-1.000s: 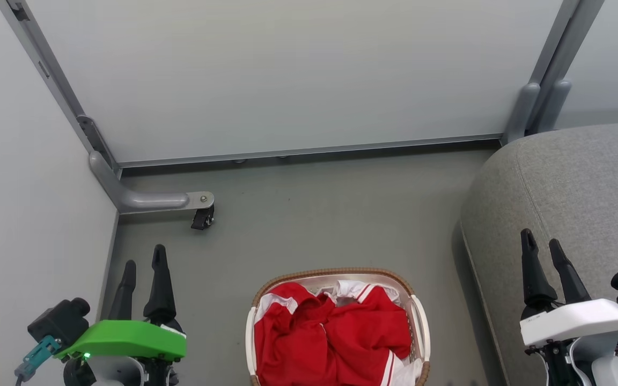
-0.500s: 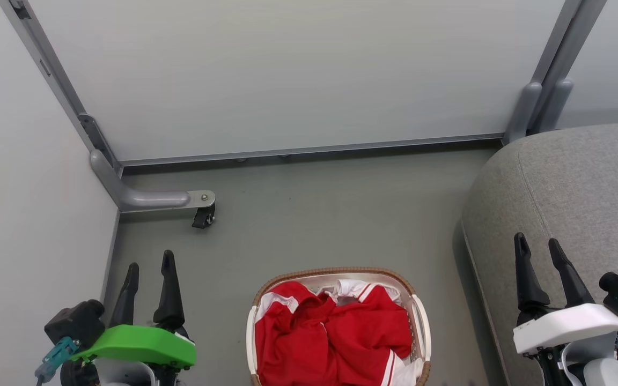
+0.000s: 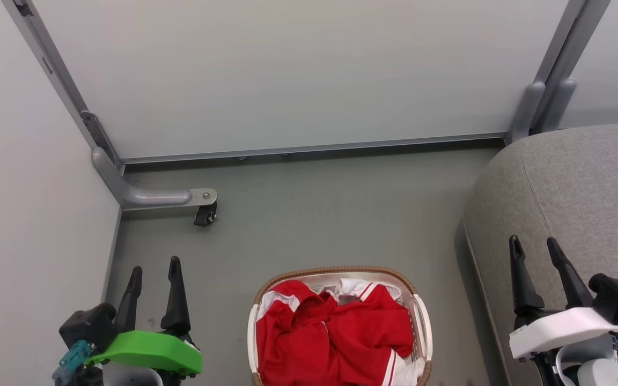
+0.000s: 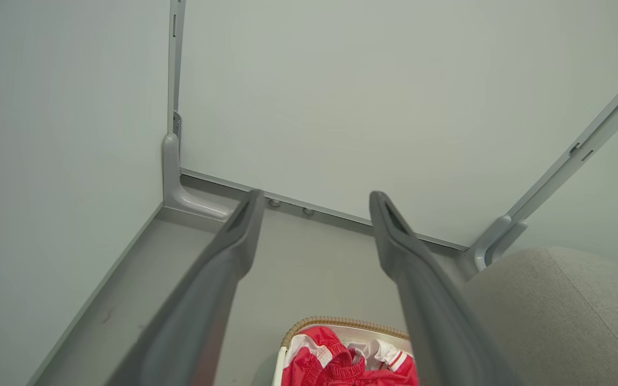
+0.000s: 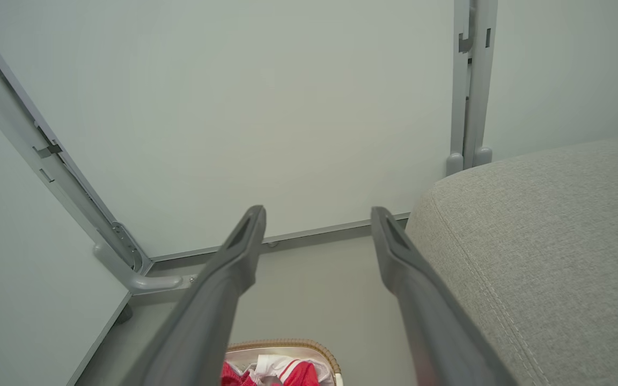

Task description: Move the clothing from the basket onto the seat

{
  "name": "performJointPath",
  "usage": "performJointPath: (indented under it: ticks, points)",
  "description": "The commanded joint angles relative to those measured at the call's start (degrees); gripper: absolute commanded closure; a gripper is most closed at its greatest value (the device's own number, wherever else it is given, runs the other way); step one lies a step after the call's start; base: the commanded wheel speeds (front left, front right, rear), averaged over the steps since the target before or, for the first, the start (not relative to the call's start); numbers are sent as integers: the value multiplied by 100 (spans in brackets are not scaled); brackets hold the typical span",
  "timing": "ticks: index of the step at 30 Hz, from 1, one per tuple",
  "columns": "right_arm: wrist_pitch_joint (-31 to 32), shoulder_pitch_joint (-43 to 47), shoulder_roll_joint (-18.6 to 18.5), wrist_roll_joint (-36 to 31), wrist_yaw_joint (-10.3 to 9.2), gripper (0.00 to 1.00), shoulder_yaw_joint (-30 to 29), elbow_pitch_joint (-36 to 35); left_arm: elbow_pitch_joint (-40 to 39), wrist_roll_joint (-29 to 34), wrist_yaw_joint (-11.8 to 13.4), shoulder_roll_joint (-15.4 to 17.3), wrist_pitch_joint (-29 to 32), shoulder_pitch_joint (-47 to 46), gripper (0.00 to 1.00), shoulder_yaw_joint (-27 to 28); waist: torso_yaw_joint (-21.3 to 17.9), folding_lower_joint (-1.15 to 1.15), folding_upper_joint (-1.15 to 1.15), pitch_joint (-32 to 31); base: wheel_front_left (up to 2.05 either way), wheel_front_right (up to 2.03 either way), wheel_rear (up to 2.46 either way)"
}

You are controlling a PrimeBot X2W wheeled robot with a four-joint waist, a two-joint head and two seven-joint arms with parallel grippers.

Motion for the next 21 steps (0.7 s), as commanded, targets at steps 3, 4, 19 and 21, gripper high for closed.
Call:
performJointPath:
  ticks: [3, 4, 19, 21]
  points:
    - [-88, 48, -35, -228, 2, 0, -10, 57, 24, 217, 15, 42, -78, 20, 0, -23, 7, 0, 0, 5, 0, 0, 0]
    - [-104, 51, -36, -262, 2, 0, -11, 75, 33, 242, 17, 42, -92, 23, 0, -28, 9, 0, 0, 5, 0, 0, 0]
    - [-274, 19, -45, -920, 1, 0, -11, 269, 205, 744, 30, 47, -262, 55, 0, -124, 64, 0, 0, 30, 0, 0, 0]
    - [-289, 26, -46, -992, 1, 0, -9, 288, 235, 820, 30, 48, -281, 62, 0, -131, 71, 0, 0, 33, 0, 0, 0]
